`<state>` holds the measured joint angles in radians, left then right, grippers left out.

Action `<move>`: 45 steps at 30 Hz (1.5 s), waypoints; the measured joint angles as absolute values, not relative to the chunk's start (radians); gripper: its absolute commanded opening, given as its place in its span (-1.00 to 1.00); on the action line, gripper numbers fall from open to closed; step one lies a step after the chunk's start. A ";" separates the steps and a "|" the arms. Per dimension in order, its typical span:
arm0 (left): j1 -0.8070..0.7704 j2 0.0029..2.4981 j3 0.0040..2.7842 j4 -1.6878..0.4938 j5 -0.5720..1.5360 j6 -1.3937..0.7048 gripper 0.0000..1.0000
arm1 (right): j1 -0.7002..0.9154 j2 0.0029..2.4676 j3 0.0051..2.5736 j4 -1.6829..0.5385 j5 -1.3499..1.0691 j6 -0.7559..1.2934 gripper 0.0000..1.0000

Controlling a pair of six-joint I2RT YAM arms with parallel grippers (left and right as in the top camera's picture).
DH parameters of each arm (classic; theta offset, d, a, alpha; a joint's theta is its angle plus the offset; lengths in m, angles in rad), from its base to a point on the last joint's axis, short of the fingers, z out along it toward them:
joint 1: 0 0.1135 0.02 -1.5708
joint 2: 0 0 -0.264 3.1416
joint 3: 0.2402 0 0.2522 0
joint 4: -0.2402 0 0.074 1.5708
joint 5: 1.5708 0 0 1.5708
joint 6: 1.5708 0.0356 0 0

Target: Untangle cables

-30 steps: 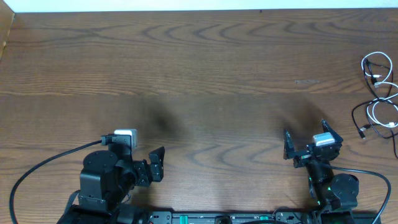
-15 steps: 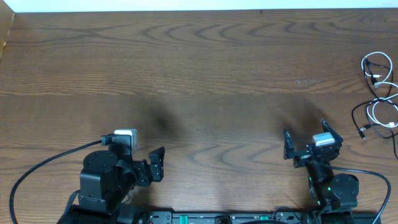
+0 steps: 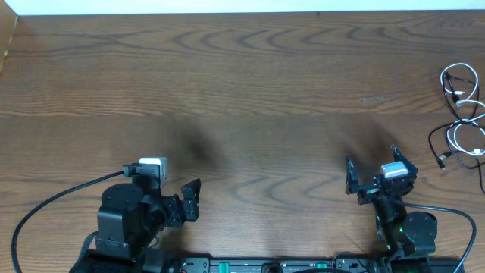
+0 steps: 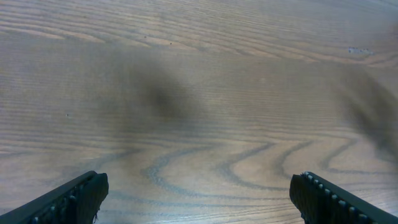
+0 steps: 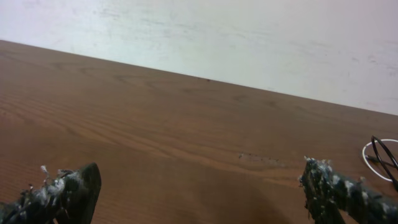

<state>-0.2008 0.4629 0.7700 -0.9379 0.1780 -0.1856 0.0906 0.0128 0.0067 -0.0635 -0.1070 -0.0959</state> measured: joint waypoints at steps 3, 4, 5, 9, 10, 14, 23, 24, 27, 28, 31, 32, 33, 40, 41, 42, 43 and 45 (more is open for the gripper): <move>-0.201 0.463 0.770 -0.938 0.178 -0.186 0.96 | 0.091 0.013 0.007 -0.064 -0.107 -0.096 0.99; -0.201 0.463 0.770 -0.938 0.178 -0.185 0.96 | 0.091 0.013 0.007 -0.064 -0.107 -0.096 0.98; -0.201 0.463 0.770 -0.939 0.178 -0.185 0.96 | 0.091 0.013 0.007 -0.063 -0.107 -0.096 0.99; -0.201 0.461 0.756 -0.933 0.178 -0.185 0.96 | 0.091 0.013 0.007 -0.063 -0.107 -0.096 0.99; -0.201 0.456 0.734 -0.934 0.178 -0.185 0.96 | 0.091 0.013 0.007 -0.064 -0.107 -0.096 0.99; -0.197 0.428 0.661 -0.868 0.178 -0.185 0.96 | 0.091 0.013 0.007 -0.064 -0.107 -0.096 0.99; -0.142 0.259 0.379 -0.614 0.186 -0.183 0.96 | 0.091 0.012 0.007 -0.064 -0.107 -0.096 0.99; -0.138 0.238 0.348 -0.599 0.186 -0.186 0.96 | 0.091 0.012 0.007 -0.063 -0.107 -0.096 0.99; -0.133 0.170 0.274 -0.538 0.188 -0.187 0.96 | 0.091 0.012 0.007 -0.064 -0.107 -0.096 0.99; -0.133 0.144 0.249 -0.493 0.189 -0.187 0.96 | 0.091 0.012 0.007 -0.063 -0.107 -0.096 0.99; -0.133 0.070 0.192 -0.393 0.189 -0.188 0.96 | 0.091 0.012 0.007 -0.064 -0.107 -0.096 0.98; -0.133 0.051 0.175 -0.363 0.189 -0.186 0.96 | 0.091 0.012 0.007 -0.064 -0.107 -0.096 0.98; -0.133 0.034 0.154 -0.315 0.189 -0.184 0.96 | 0.091 0.012 0.007 -0.064 -0.107 -0.096 0.98; -0.133 0.010 0.012 0.015 0.190 -0.128 0.96 | 0.090 0.012 0.007 -0.064 -0.107 -0.096 0.98; -0.133 0.010 0.006 0.029 0.194 -0.105 0.96 | 0.090 0.012 0.007 -0.064 -0.107 -0.096 0.99; -0.133 0.010 0.006 0.036 0.201 -0.079 0.96 | 0.090 0.012 0.007 -0.064 -0.107 -0.096 0.99; -0.133 0.010 0.006 0.051 0.210 -0.046 0.96 | 0.090 0.012 0.007 -0.064 -0.107 -0.096 0.99; -0.133 0.010 0.006 0.070 0.226 0.039 0.96 | 0.090 0.012 0.007 -0.064 -0.107 -0.096 0.99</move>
<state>-0.1326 0.0101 0.0059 0.0704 0.2260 0.0395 0.0898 0.0120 0.0067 -0.0635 -0.1070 -0.0963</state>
